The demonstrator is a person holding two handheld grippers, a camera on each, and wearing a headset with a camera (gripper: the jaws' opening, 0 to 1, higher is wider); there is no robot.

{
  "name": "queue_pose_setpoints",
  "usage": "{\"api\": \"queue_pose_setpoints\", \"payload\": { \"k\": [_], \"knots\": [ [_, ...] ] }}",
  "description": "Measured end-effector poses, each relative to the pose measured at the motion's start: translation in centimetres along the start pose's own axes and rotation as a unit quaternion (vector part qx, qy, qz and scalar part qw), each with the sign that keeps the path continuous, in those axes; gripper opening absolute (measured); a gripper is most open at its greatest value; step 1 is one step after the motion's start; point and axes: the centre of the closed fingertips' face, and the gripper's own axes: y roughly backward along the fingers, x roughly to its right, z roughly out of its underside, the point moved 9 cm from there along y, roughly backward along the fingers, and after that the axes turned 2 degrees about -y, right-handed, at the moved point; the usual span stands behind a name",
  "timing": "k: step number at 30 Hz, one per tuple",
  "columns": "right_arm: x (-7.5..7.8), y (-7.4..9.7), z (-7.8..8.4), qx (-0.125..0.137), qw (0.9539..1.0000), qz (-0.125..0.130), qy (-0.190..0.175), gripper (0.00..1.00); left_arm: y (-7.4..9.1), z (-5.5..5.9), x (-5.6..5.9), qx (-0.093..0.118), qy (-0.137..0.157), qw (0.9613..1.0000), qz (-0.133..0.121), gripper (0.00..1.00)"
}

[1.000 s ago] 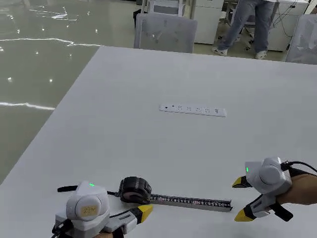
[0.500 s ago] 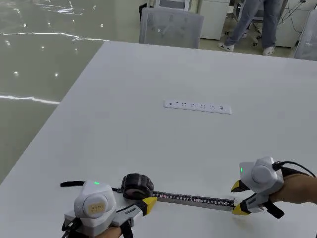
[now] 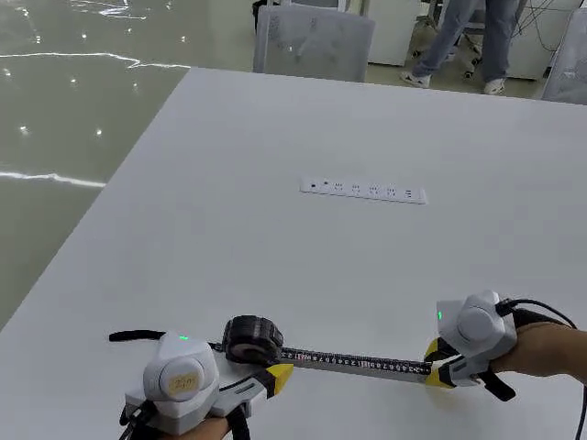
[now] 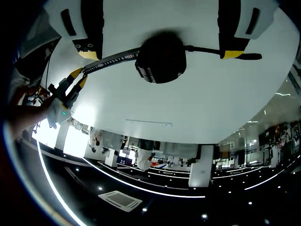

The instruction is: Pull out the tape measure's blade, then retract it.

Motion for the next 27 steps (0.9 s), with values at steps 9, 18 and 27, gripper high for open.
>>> {"api": "queue_pose_setpoints", "payload": {
  "k": [9, 18, 27],
  "knots": [
    [0.0, -0.4, 0.0, -0.01, 0.9999, -0.005, 0.001, 0.15, -0.5, -0.3, -0.2, 0.008, -0.009, 0.9999, -0.002, 1.0],
    [0.3, -0.6, -0.7, -0.048, 0.9986, -0.02, 0.001, 0.14, -1.5, -0.3, 0.1, -0.001, 0.008, 1.0, -0.003, 1.0],
    [0.5, -0.8, -1.0, -0.075, 0.9967, -0.022, -0.024, 0.14, -3.3, -0.3, -0.2, -0.016, 0.044, 0.9986, -0.022, 0.99]
  ]
}}
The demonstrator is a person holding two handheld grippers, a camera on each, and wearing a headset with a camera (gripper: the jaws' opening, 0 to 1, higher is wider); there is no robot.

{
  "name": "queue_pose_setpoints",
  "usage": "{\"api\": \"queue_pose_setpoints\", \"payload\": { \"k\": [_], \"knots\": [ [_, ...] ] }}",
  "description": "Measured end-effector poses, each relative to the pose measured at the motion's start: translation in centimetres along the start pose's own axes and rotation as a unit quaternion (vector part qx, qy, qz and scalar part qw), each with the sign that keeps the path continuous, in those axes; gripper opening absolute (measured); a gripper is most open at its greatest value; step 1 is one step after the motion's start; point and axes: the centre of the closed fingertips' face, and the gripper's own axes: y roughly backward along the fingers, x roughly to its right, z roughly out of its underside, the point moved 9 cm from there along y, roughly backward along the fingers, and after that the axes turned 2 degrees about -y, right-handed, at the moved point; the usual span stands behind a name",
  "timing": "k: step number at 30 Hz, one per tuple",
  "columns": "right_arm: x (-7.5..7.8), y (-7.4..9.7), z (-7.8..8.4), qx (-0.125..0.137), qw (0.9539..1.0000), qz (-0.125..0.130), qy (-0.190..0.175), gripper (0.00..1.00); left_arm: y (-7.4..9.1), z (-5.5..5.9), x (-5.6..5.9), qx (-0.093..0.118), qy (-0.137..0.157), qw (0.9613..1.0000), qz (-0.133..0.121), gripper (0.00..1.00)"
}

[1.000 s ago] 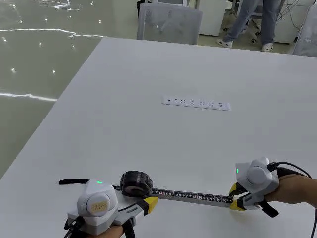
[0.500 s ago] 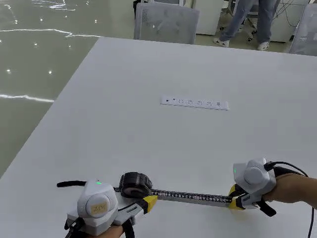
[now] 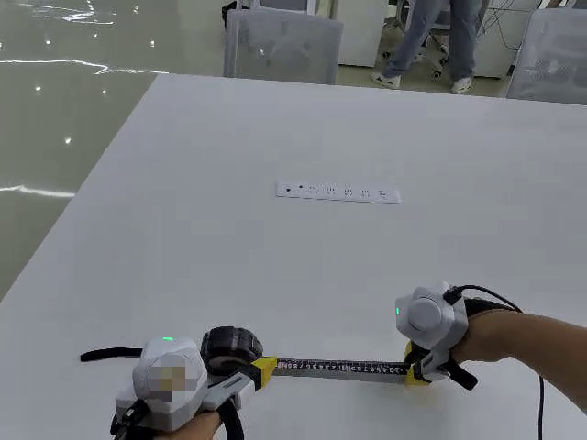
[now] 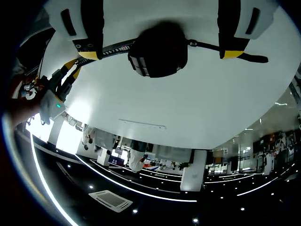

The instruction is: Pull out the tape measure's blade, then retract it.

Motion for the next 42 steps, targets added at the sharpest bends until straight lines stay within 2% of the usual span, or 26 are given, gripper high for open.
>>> {"api": "queue_pose_setpoints", "payload": {
  "k": [4, 6, 12, 15, 18, 22, 27, 31, 37, 42],
  "knots": [
    [0.1, 0.0, 0.0, -0.005, 1.0, -0.002, -0.007, 0.14, -1.0, 0.3, 0.2, -0.016, -0.01, 0.9998, 0.001, 0.95],
    [0.2, -0.1, -0.2, -0.013, 0.9998, -0.002, -0.017, 0.14, -1.3, 0.4, 0.3, -0.021, -0.003, 0.9998, 0.0, 0.94],
    [0.2, -0.2, -0.6, -0.038, 0.9992, -0.003, -0.009, 0.14, -2.0, 0.4, 0.5, -0.024, 0.011, 0.9996, 0.002, 0.84],
    [0.4, -0.2, -0.5, -0.036, 0.9992, -0.006, -0.017, 0.14, -2.9, 0.4, 0.7, -0.026, 0.025, 0.9993, 0.003, 0.81],
    [0.3, -0.2, -0.5, -0.036, 0.9991, -0.004, -0.022, 0.14, -3.3, 0.2, 0.9, -0.018, 0.042, 0.9989, 0.004, 0.79],
    [0.1, -0.1, -0.5, -0.038, 0.999, -0.001, -0.024, 0.14, -3.9, 0.7, 1.0, -0.033, 0.045, 0.9984, 0.001, 0.77],
    [0.1, -0.1, -0.5, -0.037, 0.999, 0.001, -0.023, 0.14, -4.0, 0.7, 0.8, -0.035, 0.054, 0.998, -0.001, 0.76],
    [0.2, -0.1, -0.4, -0.029, 0.9991, 0.001, -0.032, 0.14, -4.0, 0.6, 0.4, -0.049, 0.067, 0.9965, -0.004, 0.71],
    [-0.1, 0.0, -0.4, -0.028, 0.9991, 0.007, -0.032, 0.14, -3.9, 0.7, 0.5, -0.058, 0.046, 0.9973, -0.001, 0.68],
    [-0.1, 0.0, -0.3, -0.022, 0.9992, 0.008, -0.032, 0.14, -3.9, 0.7, 0.7, -0.074, 0.021, 0.997, -0.005, 0.68]
  ]
}}
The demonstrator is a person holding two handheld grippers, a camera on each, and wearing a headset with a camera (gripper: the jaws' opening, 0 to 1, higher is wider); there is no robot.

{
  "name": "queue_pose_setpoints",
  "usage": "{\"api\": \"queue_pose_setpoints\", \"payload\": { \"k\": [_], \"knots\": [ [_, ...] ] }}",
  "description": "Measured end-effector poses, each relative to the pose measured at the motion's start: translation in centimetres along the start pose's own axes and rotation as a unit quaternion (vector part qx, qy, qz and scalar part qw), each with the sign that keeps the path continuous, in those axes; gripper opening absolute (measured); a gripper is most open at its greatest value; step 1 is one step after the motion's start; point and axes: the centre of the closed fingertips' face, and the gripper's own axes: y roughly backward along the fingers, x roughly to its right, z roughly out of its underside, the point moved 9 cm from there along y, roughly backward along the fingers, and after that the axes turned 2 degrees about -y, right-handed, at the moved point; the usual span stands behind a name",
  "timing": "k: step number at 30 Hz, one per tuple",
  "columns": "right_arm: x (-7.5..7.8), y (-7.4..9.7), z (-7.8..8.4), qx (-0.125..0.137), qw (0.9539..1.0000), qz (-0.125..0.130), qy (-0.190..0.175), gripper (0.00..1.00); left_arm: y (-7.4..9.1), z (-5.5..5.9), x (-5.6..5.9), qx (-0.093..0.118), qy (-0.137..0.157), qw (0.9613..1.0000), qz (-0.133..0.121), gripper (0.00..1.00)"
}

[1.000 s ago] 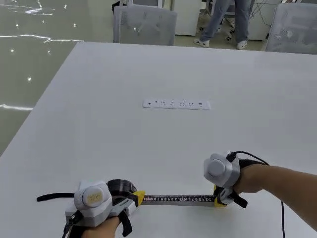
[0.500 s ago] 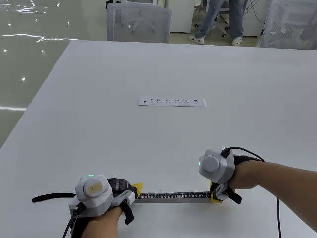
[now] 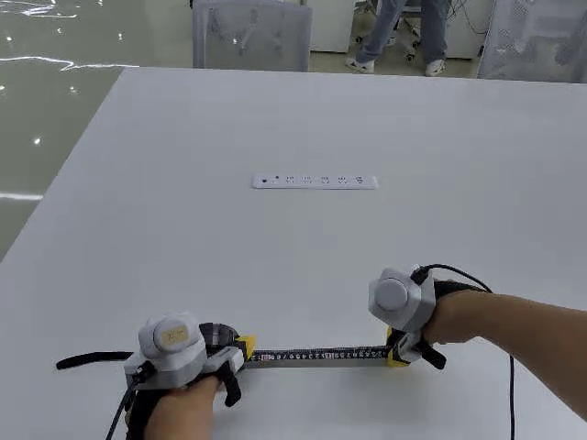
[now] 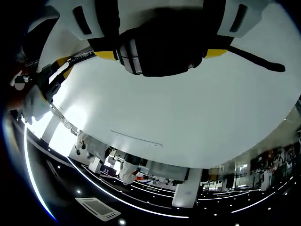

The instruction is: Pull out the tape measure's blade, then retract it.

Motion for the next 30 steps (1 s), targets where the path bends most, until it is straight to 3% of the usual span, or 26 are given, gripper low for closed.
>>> {"api": "queue_pose_setpoints", "payload": {
  "k": [5, 6, 15, 30],
  "knots": [
    [-0.12, 0.01, -0.01, 0.001, 1.0, 0.004, 0.009, 0.14, -0.04, -0.12, 0.31, 0.001, -0.073, 0.9972, -0.017, 0.67],
    [-0.01, -0.04, 0.05, 0.003, 1.0, 0.004, 0.008, 0.14, -0.05, -0.01, 0.45, 0.001, -0.063, 0.9978, -0.018, 0.66],
    [-0.12, 0.03, 0.05, 0.005, 0.9997, 0.004, 0.025, 0.14, -0.16, -0.06, 0.19, 0.003, -0.073, 0.9972, -0.016, 0.65],
    [0.01, 0.01, 0.14, 0.036, 0.9991, -0.012, -0.02, 0.14, -0.2, -0.04, -0.04, 0.008, -0.078, 0.9969, -0.001, 0.64]
  ]
}}
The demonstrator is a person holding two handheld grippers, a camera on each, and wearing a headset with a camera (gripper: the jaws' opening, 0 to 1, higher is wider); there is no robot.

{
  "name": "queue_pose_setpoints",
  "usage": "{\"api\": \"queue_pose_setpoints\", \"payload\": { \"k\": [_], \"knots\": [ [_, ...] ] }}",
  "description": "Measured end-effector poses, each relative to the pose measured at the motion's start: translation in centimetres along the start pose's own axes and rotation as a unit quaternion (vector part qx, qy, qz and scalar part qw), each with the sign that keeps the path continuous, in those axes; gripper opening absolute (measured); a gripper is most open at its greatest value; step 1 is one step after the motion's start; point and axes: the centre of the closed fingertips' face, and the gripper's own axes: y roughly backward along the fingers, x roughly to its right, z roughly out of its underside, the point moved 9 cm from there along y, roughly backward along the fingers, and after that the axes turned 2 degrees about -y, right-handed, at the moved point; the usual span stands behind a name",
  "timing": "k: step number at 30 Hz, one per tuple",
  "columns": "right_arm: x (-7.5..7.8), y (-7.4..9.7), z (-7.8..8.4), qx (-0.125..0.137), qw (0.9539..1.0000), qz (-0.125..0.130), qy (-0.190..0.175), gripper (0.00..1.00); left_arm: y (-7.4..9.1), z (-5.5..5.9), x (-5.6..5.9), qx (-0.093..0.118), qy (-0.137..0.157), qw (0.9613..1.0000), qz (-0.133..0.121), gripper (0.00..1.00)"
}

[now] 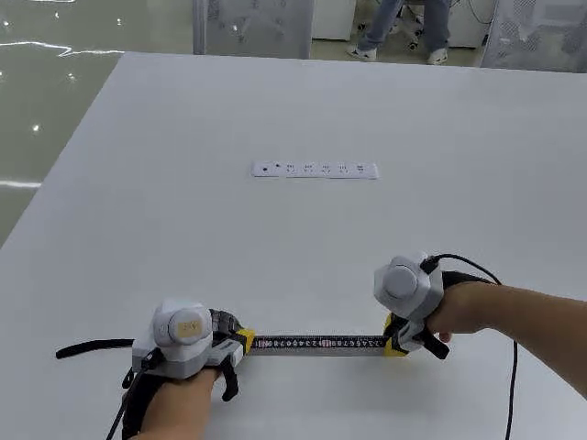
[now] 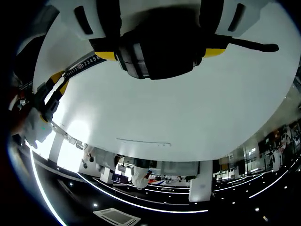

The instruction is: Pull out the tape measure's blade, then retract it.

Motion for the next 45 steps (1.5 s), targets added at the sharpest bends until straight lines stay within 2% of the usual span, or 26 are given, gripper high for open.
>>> {"api": "queue_pose_setpoints", "payload": {
  "k": [32, 40, 45],
  "knots": [
    [-0.9, -0.5, -2.0, 0.007, 0.9999, -0.004, 0.011, 0.14, 0.0, 0.1, -0.2, 0.0, 0.008, 0.9999, 0.015, 0.64],
    [-1.2, -0.9, -2.9, 0.016, 0.9997, -0.009, 0.016, 0.14, 0.1, 0.0, -0.3, -0.002, 0.008, 0.9998, 0.02, 0.64],
    [-1.5, -1.3, -4.3, 0.026, 0.9992, -0.013, 0.025, 0.14, 0.1, 0.0, -0.4, -0.002, 0.011, 0.9997, 0.022, 0.64]
  ]
}}
